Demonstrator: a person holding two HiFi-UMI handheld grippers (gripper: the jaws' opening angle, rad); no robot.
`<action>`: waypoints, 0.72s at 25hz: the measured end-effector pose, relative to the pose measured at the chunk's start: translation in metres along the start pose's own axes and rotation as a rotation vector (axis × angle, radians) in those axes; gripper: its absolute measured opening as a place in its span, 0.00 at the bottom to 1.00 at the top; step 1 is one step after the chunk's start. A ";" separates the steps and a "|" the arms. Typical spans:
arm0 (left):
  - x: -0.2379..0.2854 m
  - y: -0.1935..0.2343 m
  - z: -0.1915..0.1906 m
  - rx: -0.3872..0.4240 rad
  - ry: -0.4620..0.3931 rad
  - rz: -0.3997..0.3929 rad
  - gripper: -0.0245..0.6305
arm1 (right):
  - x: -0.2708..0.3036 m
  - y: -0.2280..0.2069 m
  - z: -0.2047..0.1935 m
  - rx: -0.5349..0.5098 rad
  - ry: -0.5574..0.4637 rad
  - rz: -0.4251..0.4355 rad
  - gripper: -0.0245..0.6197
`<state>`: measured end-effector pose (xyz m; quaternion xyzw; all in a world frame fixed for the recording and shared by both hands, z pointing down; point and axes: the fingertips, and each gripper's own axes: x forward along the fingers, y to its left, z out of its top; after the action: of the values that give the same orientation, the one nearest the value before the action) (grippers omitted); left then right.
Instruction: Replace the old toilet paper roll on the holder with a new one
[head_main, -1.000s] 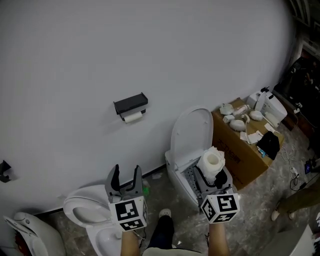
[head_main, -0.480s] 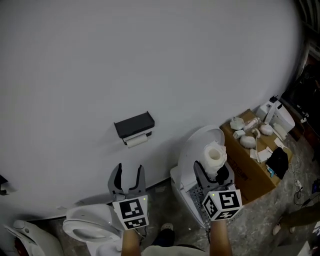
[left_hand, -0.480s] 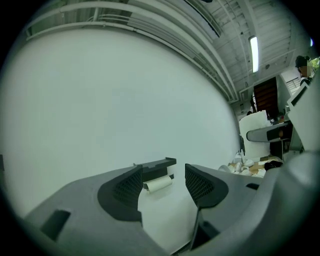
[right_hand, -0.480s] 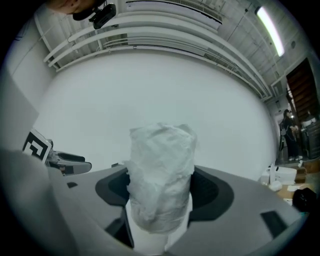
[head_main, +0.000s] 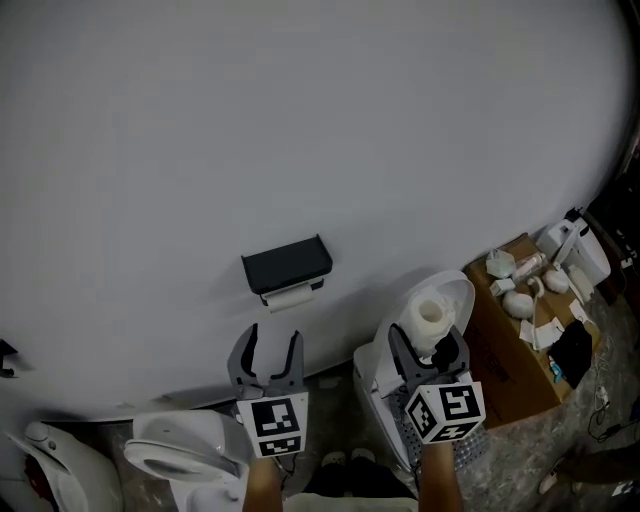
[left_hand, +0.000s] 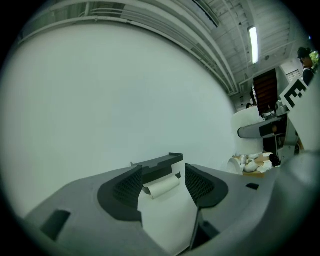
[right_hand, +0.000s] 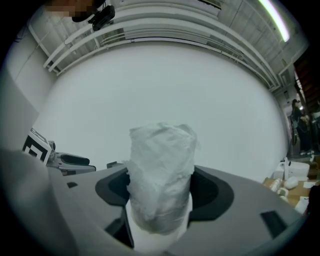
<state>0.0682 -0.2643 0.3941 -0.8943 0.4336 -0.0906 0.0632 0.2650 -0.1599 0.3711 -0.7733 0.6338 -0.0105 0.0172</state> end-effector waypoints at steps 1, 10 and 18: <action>0.003 0.000 -0.001 0.014 0.008 0.005 0.42 | 0.005 -0.001 -0.001 0.001 0.005 0.008 0.52; 0.029 -0.004 -0.010 0.229 0.096 0.083 0.42 | 0.044 -0.010 -0.006 0.002 0.040 0.096 0.52; 0.062 -0.023 -0.033 0.776 0.264 0.099 0.43 | 0.062 -0.017 -0.016 0.013 0.061 0.138 0.52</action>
<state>0.1167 -0.3000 0.4376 -0.7630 0.4142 -0.3581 0.3437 0.2933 -0.2175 0.3870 -0.7268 0.6859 -0.0368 0.0034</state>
